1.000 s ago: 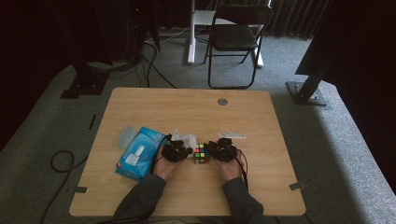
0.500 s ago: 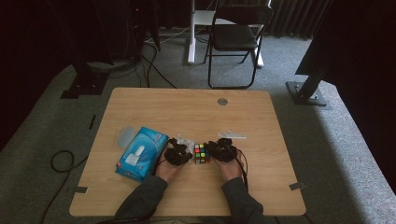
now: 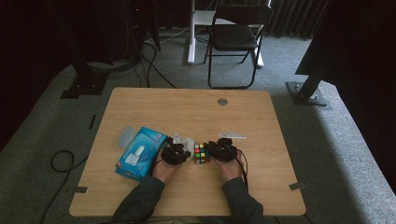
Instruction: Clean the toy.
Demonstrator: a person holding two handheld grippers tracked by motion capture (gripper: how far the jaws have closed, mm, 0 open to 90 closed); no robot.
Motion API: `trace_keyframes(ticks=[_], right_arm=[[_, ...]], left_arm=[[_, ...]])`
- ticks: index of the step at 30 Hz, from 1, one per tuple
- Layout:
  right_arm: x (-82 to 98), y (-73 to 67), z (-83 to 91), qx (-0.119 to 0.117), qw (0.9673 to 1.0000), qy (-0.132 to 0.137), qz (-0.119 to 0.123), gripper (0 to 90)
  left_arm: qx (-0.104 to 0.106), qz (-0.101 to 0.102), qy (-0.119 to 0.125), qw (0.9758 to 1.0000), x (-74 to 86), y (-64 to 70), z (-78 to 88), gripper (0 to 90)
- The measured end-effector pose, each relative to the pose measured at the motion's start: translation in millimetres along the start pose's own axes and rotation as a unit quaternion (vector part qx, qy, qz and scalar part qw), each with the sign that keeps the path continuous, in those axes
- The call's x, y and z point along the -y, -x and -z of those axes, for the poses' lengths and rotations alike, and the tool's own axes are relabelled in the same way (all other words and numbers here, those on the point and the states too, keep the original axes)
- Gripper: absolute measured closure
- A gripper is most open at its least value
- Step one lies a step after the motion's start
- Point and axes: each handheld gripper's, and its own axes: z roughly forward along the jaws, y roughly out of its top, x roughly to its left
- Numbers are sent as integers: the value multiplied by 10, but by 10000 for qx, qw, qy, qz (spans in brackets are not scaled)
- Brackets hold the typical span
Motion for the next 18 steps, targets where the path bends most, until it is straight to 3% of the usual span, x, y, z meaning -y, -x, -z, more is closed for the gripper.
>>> trace_keyframes(ticks=[8,18], right_arm=[[1,-2,0,5,10000,4,-14,692],[5,-6,1,11,10000,12,-25,693]], left_arm=[[208,-159,343,9991,-32,100,168,855],[212,-134,145,9996,-4,101,68,856]])
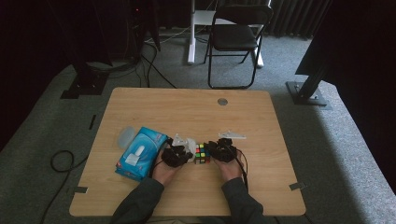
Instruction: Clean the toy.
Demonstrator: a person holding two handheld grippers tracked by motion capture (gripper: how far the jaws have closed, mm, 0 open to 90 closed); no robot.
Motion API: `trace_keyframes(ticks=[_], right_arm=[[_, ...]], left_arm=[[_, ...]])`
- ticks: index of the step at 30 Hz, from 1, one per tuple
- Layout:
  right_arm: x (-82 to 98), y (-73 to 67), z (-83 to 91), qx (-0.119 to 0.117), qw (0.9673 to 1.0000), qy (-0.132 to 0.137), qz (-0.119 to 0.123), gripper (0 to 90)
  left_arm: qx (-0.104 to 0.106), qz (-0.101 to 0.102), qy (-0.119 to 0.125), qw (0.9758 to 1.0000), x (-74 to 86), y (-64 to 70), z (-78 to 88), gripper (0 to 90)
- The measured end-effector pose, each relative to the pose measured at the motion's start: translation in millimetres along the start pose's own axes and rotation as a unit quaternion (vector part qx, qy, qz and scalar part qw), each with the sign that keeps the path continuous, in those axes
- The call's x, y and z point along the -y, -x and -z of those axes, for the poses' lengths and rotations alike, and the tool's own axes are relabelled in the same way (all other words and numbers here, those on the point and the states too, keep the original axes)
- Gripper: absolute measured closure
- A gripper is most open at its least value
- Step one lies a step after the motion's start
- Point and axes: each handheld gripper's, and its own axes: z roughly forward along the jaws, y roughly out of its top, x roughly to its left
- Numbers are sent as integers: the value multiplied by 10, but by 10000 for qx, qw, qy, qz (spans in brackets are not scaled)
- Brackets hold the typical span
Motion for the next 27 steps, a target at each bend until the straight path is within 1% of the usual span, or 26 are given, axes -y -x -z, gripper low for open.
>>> trace_keyframes(ticks=[3,6,9,11,14,22,25,27], right_arm=[[2,-1,1,5,10000,3,-1,693],[3,-2,1,9,10000,5,-4,693],[2,-1,1,5,10000,3,-5,693],[2,-1,1,14,10000,5,-10,693],[1,3,-2,13,10000,10,-12,693],[1,5,-3,14,10000,11,-23,693],[4,9,-4,4,10000,21,-22,692],[3,10,-3,-4,10000,18,-25,692]], left_arm=[[-7,3,-71,10000,27,2,-33,857],[-33,37,-171,9998,76,-4,-106,857],[-131,27,-332,9994,138,-13,-213,857],[-97,55,-275,9996,160,-22,-230,858],[-182,-56,-339,9992,144,1,-231,857],[-177,-31,-338,9993,142,-9,-223,852],[-179,8,-282,9994,136,-24,-191,850],[-166,43,-191,9997,117,-25,-149,850]])
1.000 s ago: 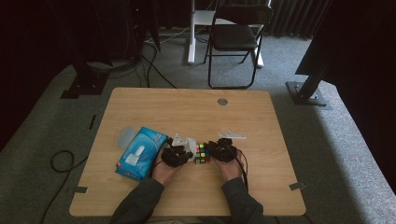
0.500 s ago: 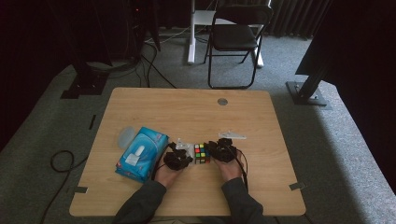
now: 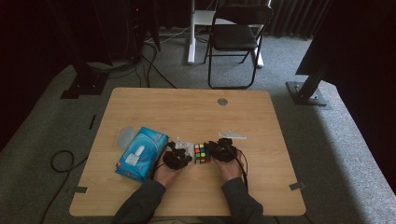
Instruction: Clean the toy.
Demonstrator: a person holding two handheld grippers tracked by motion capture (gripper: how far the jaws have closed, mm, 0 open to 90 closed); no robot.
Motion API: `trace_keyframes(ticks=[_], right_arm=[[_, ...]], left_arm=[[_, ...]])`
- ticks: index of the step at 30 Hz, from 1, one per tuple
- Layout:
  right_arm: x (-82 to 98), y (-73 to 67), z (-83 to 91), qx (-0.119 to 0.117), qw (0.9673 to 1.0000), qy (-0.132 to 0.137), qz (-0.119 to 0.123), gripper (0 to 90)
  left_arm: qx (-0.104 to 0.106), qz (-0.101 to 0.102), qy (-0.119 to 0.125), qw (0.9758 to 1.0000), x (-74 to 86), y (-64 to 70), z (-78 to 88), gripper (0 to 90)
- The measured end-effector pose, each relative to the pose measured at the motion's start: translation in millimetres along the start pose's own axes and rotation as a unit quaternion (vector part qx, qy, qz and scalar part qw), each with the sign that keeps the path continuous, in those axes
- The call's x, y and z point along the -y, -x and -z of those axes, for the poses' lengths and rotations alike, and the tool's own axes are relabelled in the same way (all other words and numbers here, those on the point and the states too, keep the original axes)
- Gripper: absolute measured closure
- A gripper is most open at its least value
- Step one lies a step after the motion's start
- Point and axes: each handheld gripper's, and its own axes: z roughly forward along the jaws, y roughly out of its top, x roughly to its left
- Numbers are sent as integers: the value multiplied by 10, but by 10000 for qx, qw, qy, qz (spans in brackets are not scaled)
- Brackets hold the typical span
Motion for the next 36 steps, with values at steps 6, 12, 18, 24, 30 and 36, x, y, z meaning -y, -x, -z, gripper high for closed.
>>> trace_keyframes(ticks=[6,12,18,24,30,36], right_arm=[[1,0,0,2,10000,8,-6,692],[3,3,0,-12,10000,11,-16,692],[4,-3,1,9,10000,12,-23,692],[6,-7,2,22,10000,12,-32,692],[6,-8,2,24,10000,14,-34,692],[6,-7,-4,55,10000,37,-38,700]], left_arm=[[66,-64,290,9995,-91,33,182,850],[244,-295,440,9983,-105,136,271,850],[245,-309,376,9985,-97,122,240,851],[248,-309,393,9984,-77,111,231,851],[198,-308,178,9992,-12,99,160,851],[189,-356,-130,9991,85,120,-56,852]])
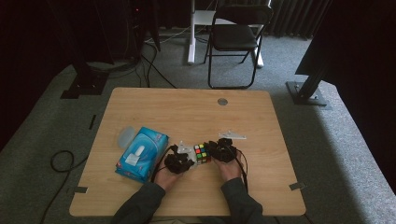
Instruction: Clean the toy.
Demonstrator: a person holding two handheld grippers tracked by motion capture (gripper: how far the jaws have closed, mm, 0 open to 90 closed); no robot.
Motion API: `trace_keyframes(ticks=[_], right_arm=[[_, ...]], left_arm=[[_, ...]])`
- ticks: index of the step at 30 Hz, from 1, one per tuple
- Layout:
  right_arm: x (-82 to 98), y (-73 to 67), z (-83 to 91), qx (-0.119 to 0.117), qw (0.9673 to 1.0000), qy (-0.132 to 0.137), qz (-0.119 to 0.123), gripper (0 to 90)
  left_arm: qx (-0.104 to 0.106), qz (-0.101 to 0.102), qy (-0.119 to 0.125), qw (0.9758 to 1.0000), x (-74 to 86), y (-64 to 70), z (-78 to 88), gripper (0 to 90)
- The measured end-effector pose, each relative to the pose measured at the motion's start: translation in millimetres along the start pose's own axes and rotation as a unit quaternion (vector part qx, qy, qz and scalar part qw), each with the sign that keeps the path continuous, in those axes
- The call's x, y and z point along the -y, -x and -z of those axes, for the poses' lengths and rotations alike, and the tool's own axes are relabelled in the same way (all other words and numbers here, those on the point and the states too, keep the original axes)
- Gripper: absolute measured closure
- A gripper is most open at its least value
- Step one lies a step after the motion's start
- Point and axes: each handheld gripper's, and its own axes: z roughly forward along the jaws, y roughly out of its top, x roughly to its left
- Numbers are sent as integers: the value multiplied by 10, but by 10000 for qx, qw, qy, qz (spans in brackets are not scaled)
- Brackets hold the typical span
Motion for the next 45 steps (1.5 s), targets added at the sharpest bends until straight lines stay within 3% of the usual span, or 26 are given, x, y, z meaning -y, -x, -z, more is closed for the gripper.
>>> trace_keyframes(ticks=[2,7,21,31,38,41,43,44,45], right_arm=[[-1,3,1,12,10000,3,-4,701],[-2,6,1,-2,10000,-2,-2,701],[-2,16,1,-48,10000,0,23,702],[4,-66,-16,-352,9987,-146,339,705],[16,-139,-39,-687,9955,-216,618,713],[10,-172,-53,-611,9957,-202,670,708],[4,-192,-61,-462,9965,-181,668,675],[-2,-205,-64,-276,9972,-143,676,645],[-2,-205,-64,-276,9972,-143,676,645]], left_arm=[[61,60,13,10000,1,-20,-2,851],[25,23,0,10000,-2,-32,8,846],[-132,250,247,9993,-49,-162,134,845],[-318,496,497,9970,-129,-299,239,837],[-312,564,551,9964,-175,-347,248,833],[-254,519,496,9971,-145,-298,237,833],[-216,514,485,9973,-133,-247,232,835],[-210,503,475,9974,-130,-219,228,836],[-193,485,471,9975,-129,-193,225,836]])
